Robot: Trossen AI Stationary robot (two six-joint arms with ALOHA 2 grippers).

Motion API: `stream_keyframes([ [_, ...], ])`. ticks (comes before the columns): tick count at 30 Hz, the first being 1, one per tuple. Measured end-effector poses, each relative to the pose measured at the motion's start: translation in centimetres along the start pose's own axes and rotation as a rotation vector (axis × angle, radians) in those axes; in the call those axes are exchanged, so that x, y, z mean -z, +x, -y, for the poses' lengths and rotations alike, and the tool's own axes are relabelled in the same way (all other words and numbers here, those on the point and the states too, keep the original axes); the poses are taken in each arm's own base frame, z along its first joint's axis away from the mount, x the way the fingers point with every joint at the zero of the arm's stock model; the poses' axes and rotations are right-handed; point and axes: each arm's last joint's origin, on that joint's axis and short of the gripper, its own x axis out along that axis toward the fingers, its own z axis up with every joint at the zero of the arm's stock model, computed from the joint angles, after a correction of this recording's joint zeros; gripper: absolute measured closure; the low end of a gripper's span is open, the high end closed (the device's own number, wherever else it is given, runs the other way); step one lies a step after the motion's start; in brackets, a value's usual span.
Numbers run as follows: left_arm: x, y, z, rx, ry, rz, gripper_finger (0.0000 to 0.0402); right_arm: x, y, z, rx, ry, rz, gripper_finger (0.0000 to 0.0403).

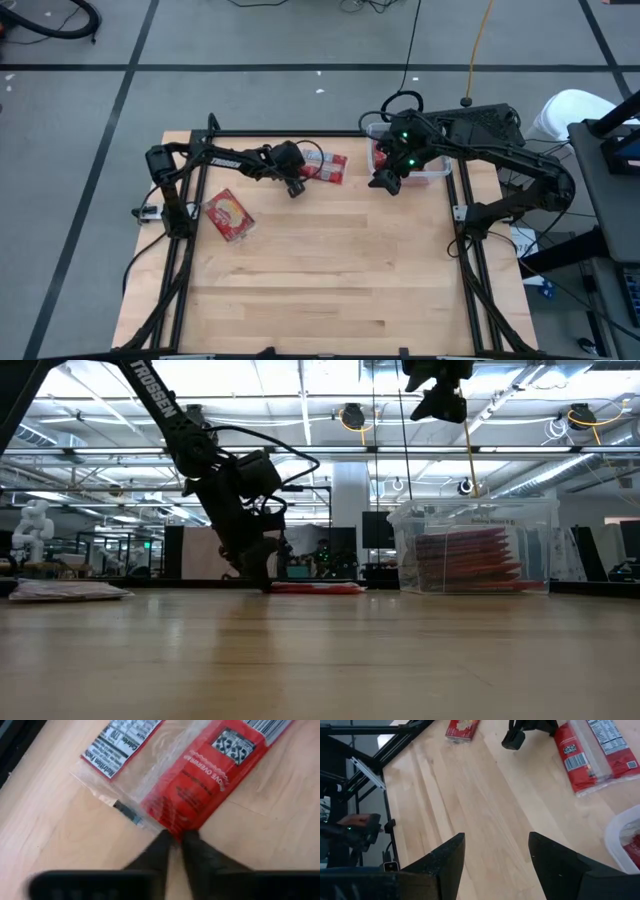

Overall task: Sort popcorn bags into baskets
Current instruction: Put the popcorn bag into the transparent container

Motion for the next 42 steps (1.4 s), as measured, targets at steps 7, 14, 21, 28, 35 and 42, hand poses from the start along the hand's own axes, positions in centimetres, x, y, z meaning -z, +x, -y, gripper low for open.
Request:
stream_keyframes([
  [7,0.0,-1.0,0.3,0.053,-0.060,-0.007,0.0397,-0.1,0.0,0.0,0.002,-0.005,0.007,0.0193],
  [14,-1.1,-4.4,0.3,0.141,-0.152,0.059,0.0399,-0.4,0.0,0.2,0.108,-0.012,0.076,0.0193],
  [21,-2.3,-8.3,0.3,0.292,-0.350,0.150,0.0400,-1.2,0.0,0.1,0.155,-0.152,0.154,0.0193],
  [28,-3.1,-10.3,0.2,0.384,-0.533,0.207,0.0401,-1.4,1.0,0.9,0.281,-0.304,0.186,0.0188],
  [35,-3.2,-10.5,0.2,0.401,-0.587,0.212,0.0401,-0.4,4.0,2.2,0.272,-0.304,0.208,0.0177],
  [42,-3.9,-10.7,-0.3,0.473,-0.603,0.266,0.0401,0.5,6.3,3.2,0.264,-0.343,0.248,0.0177],
])
